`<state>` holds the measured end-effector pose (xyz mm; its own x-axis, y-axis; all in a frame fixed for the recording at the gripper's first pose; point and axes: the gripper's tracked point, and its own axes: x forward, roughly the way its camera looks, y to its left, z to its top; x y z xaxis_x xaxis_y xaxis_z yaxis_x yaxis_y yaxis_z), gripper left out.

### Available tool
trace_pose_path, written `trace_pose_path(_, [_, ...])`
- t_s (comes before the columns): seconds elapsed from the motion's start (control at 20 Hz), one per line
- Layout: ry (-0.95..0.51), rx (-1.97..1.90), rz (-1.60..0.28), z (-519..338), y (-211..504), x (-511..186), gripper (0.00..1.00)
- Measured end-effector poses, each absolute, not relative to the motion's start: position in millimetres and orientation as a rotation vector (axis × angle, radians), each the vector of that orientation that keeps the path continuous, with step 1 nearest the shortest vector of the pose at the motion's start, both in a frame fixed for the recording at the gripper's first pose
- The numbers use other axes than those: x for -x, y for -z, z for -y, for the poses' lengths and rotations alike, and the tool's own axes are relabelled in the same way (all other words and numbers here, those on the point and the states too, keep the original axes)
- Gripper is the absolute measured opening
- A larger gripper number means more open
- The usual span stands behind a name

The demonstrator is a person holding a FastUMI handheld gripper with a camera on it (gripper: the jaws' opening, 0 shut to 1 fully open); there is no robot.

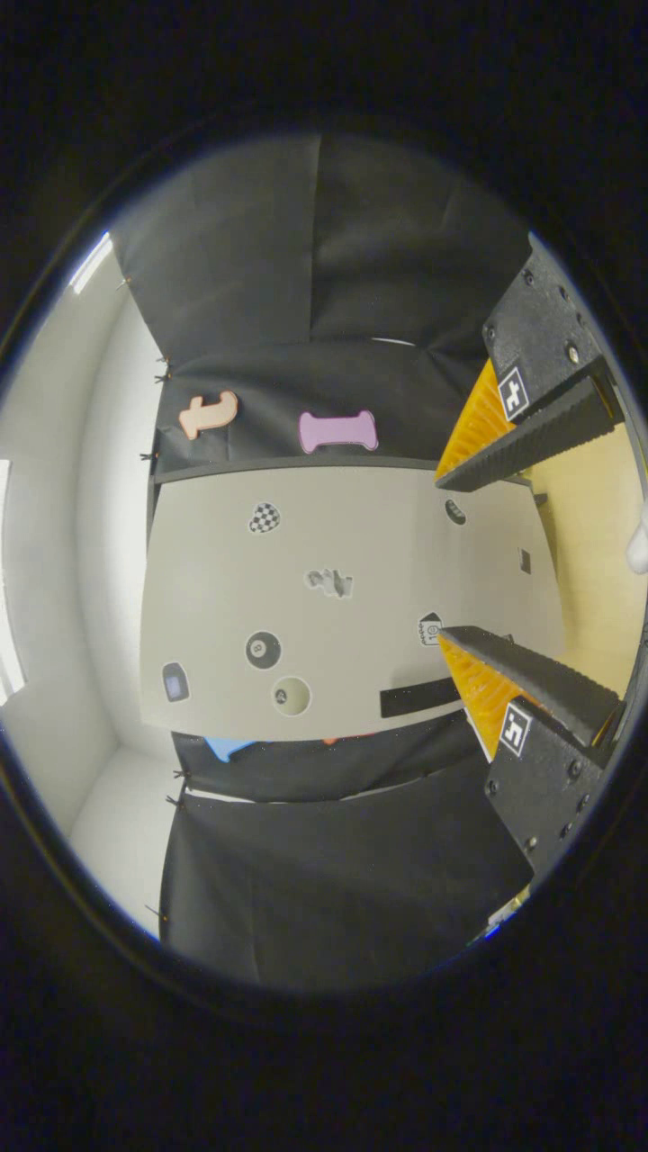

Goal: Open the shoe cabinet door, grab the shoes and put them into the shoe cabinet, then close the shoe cabinet door.

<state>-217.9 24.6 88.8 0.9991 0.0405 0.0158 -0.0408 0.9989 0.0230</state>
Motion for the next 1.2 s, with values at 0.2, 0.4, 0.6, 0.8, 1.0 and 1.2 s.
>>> trace_pose_path(0.2, [-0.046, -0.012, 0.036, -18.2, -106.6, 237.1, 0.98])
trace_pose_path(0.4, [-0.037, -0.012, 0.042, -7.0, -114.3, 253.4, 0.98])
trace_pose_path(0.6, [-0.005, -0.01, 0.051, 8.6, -118.0, 261.2, 0.98])
trace_pose_path(0.8, [0.016, -0.017, 0.048, 19.1, -117.2, 262.2, 0.98])
trace_pose_path(1.0, [0.016, -0.023, 0.045, 21.2, -116.3, 261.7, 0.98])
trace_pose_path(1.2, [0.017, -0.023, 0.044, 22.5, -115.1, 260.6, 0.98])
